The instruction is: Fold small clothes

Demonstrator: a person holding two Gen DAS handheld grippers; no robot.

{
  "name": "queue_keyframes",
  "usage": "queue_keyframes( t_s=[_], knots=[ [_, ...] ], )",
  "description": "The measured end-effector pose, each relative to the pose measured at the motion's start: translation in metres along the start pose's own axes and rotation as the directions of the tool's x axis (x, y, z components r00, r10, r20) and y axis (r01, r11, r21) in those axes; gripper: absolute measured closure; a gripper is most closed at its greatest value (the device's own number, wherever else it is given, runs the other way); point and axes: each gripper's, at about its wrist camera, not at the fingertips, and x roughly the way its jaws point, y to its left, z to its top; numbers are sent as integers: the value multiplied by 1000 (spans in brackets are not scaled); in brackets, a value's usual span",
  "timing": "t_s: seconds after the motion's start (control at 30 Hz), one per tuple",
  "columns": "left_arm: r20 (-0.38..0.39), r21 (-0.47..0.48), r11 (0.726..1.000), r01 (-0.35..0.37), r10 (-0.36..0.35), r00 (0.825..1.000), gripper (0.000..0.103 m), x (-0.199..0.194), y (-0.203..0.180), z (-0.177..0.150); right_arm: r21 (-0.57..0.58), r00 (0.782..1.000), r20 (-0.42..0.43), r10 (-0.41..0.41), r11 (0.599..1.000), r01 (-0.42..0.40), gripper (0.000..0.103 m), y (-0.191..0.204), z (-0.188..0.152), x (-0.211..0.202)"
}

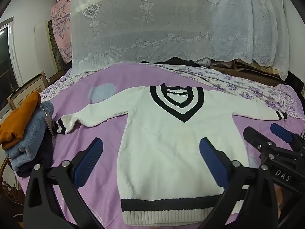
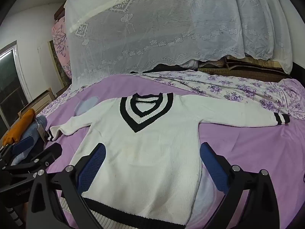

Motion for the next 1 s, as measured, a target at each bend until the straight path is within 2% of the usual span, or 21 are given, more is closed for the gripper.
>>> queue_keyframes(
  t_s=[1.0],
  knots=[
    [-19, -4, 1000, -4, 4, 1000, 4, 11, 10, -12, 9, 1000, 4, -10, 1000, 10, 3, -4, -1, -1]
  ],
)
